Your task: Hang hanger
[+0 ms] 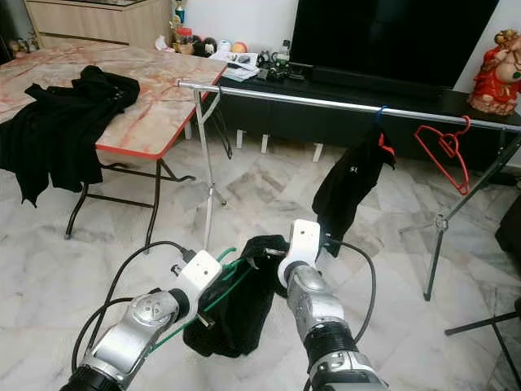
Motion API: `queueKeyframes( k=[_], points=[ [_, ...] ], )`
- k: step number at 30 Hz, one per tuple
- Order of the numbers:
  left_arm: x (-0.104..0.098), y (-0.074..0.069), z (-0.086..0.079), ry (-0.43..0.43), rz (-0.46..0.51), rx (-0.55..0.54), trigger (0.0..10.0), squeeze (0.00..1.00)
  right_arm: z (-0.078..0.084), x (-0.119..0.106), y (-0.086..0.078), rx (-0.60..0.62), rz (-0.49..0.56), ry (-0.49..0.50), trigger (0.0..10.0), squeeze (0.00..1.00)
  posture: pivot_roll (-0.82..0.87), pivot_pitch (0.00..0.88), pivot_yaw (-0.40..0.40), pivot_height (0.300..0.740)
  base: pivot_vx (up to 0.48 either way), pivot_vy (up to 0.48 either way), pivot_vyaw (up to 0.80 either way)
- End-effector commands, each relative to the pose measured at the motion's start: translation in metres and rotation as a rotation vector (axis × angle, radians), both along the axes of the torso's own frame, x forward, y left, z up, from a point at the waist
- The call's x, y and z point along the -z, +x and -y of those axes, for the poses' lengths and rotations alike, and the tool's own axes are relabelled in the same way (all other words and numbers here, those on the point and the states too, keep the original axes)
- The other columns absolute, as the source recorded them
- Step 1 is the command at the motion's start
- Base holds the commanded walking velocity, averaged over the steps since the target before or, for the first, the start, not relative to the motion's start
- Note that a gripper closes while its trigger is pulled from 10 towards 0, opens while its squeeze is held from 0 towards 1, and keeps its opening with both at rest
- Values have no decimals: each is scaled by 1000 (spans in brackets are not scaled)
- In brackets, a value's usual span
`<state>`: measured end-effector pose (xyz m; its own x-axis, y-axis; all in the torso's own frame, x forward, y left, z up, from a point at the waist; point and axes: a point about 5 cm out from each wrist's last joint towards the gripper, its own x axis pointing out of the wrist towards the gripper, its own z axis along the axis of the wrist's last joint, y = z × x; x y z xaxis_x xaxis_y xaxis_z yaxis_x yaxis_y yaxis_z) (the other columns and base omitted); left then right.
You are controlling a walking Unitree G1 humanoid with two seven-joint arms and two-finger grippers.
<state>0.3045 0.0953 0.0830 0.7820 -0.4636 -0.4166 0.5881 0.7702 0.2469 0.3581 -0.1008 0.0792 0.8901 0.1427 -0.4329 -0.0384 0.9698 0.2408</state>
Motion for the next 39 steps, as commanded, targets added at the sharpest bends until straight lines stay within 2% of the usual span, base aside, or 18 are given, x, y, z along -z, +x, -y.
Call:
queueKeyframes(
  k=[1,4,5,7,12,17,21,24,25,27,31,35,39],
  points=[
    [-6,4,0,1,31,-6,10000,0,-5,-7,3,-14,26,13,10000,0,171,0,-114,740,0,0,0],
    [-6,3,2,-11,31,3,10000,0,-24,-12,-1,-112,29,101,10000,0,169,0,-113,740,0,0,0],
    [-7,3,4,-27,29,6,10000,0,-43,-19,-7,-259,68,137,10000,0,169,0,-113,740,0,0,0],
    [-8,3,6,-36,29,8,10000,0,-59,-27,-16,-396,126,145,10000,0,169,0,-113,740,0,0,0],
    [-9,3,8,-64,28,6,10000,0,-64,-29,-22,-444,132,154,10000,0,164,0,-113,740,0,0,0],
    [-11,5,7,-88,36,-13,10000,0,-62,-31,-25,-444,118,168,10000,0,165,0,-115,740,0,0,0],
    [-13,7,9,-163,30,-39,10000,0,-57,-36,-30,-479,154,177,10000,0,160,0,-116,740,0,0,0],
    [-16,9,8,-204,40,-69,10000,0,-41,-38,-26,-417,199,161,10000,0,159,0,-116,740,0,0,0],
    [-16,9,8,-204,40,-69,10000,0,-41,-38,-26,-417,199,161,10000,0,159,0,-116,740,0,0,0],
    [-17,10,6,-222,40,-82,10000,0,-28,-40,-21,-352,221,170,10000,0,157,0,-116,740,0,0,0],
    [-17,11,4,-225,40,-88,10000,0,-14,-40,-20,-327,222,172,10000,0,155,0,-118,740,0,0,0],
    [-18,11,4,-236,41,-95,10000,0,-11,-38,-23,-378,231,217,10000,0,158,0,-118,740,0,0,0],
    [-19,11,5,-259,35,-93,10000,0,-9,-37,-30,-508,265,233,10000,0,161,0,-119,740,0,0,0]
  ],
)
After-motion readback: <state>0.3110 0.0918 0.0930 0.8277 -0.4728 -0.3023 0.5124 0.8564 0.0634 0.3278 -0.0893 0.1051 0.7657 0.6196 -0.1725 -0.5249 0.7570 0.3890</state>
